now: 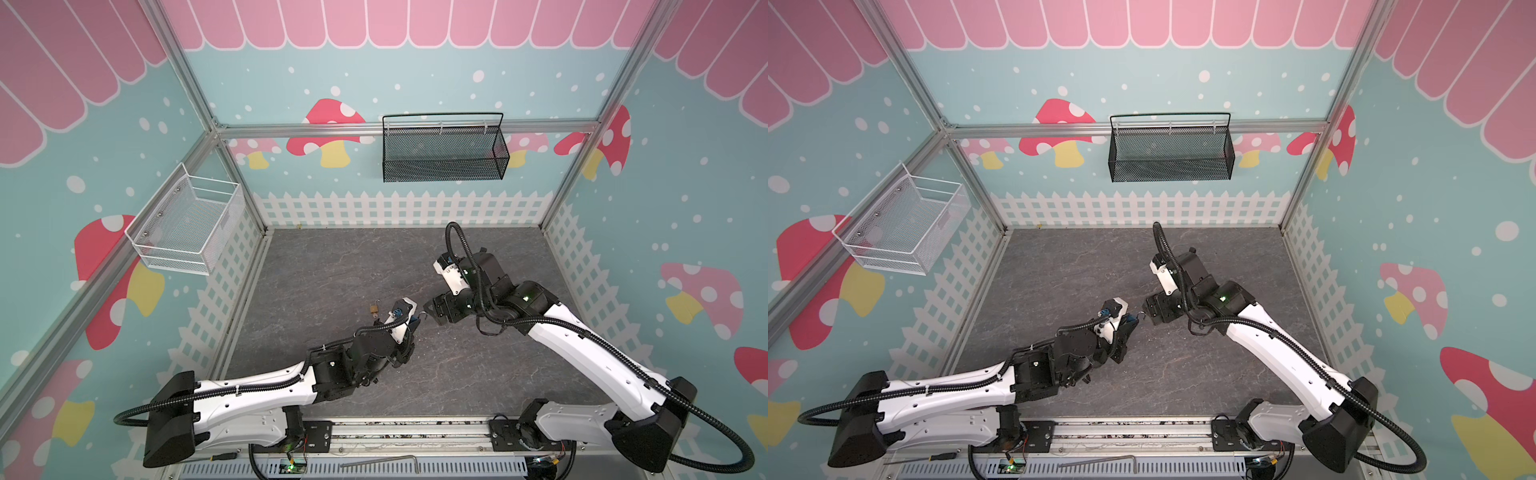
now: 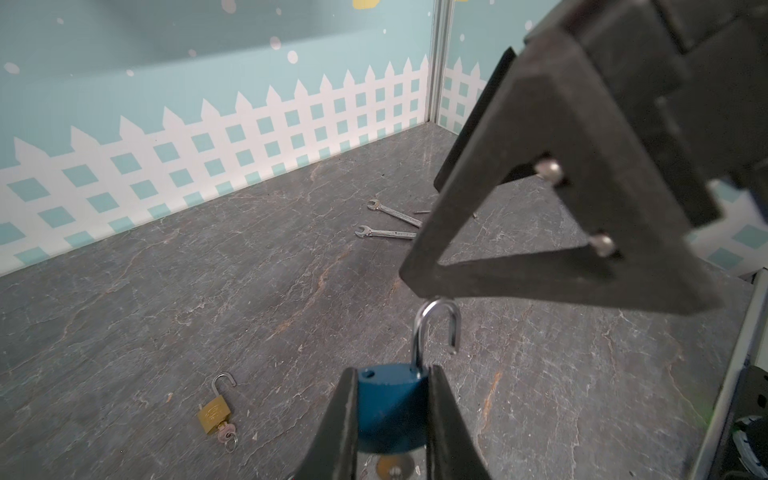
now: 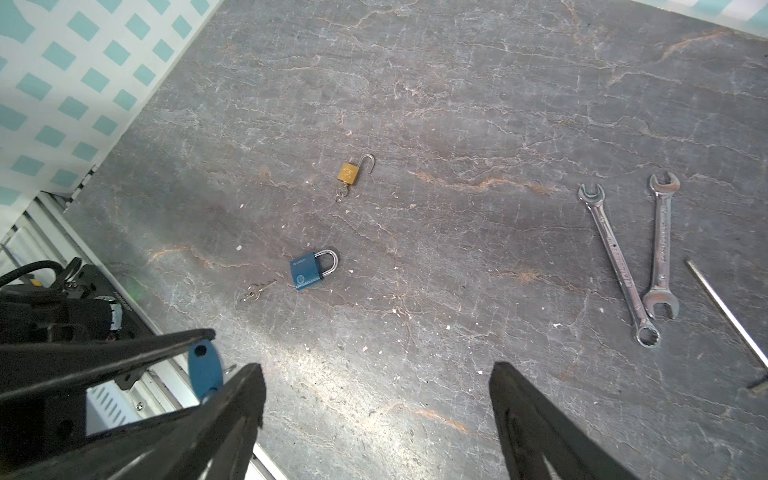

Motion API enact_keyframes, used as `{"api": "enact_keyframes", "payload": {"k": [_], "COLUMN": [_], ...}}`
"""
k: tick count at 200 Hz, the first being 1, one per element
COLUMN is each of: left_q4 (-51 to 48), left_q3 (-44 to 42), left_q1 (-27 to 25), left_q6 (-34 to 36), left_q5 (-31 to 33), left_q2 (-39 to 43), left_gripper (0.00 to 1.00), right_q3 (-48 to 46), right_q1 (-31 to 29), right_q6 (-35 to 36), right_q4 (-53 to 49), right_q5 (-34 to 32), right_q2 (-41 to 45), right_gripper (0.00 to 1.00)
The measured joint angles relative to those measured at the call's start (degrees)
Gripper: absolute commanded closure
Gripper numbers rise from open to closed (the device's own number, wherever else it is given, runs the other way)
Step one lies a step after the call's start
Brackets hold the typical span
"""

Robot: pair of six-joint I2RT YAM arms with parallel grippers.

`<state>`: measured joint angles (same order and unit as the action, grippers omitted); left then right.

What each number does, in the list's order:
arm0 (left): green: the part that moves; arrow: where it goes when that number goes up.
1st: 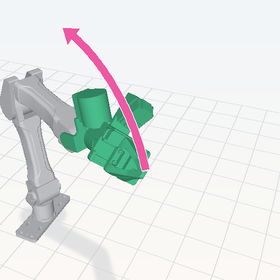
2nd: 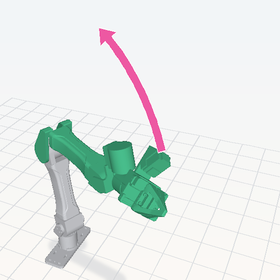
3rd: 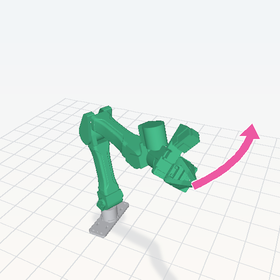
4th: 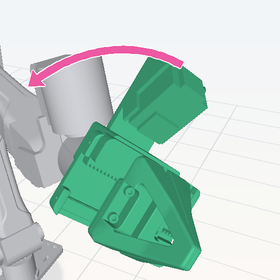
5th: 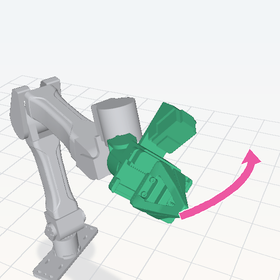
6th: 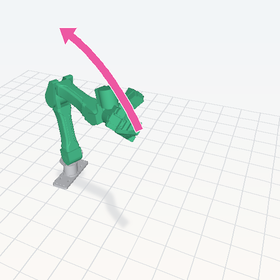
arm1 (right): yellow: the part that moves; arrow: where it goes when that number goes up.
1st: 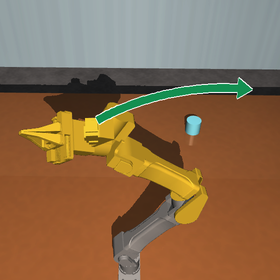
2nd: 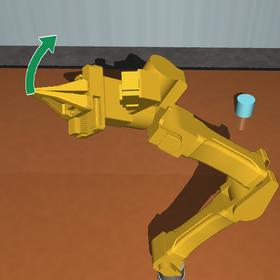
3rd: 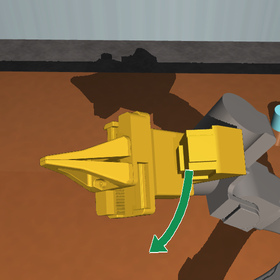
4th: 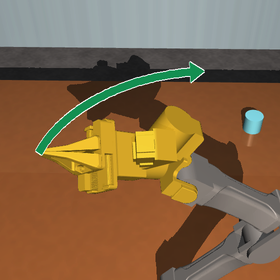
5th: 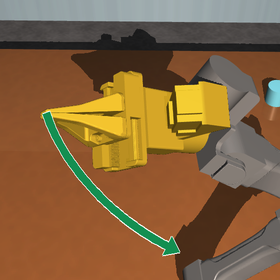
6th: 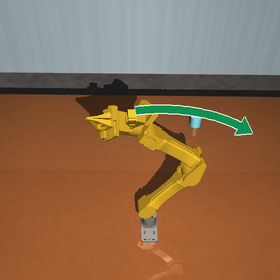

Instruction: Unlock with the key

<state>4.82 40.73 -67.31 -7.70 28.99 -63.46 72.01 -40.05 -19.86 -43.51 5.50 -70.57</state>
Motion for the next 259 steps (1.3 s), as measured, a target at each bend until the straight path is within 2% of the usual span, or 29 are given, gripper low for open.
{"api": "enact_keyframes", "payload": {"k": [78, 112, 152, 183, 259], "left_q4": [-0.57, -6.38, -18.58, -26.77, -37.18], "left_q3": [0.79, 6.58, 18.01, 24.57, 38.49], "left_q1": [0.0, 1.6, 7.65, 10.84, 18.25], "left_q6": [-1.53, -8.24, -21.57, -28.5, -37.13], "left_q5": [2.23, 3.37, 2.64, 0.74, -6.67], "left_q2": [-0.46, -3.91, -12.11, -19.74, -40.83], "left_gripper": [1.0, 1.0, 1.0, 1.0, 1.0], "right_q3": [-1.29, -4.66, -15.41, -26.21, -48.41], "right_q1": [2.14, 5.33, 11.06, 13.75, 14.51], "right_q6": [-0.15, -1.53, -4.28, -6.08, -6.34], "right_q4": [-0.15, 2.01, 11.34, 19.96, 41.72], "right_q5": [0.98, 1.11, 2.36, 3.67, 9.11], "right_q2": [4.31, 6.6, 8.7, 10.14, 17.62], "right_gripper": [0.1, 0.08, 0.08, 0.08, 0.08]}}
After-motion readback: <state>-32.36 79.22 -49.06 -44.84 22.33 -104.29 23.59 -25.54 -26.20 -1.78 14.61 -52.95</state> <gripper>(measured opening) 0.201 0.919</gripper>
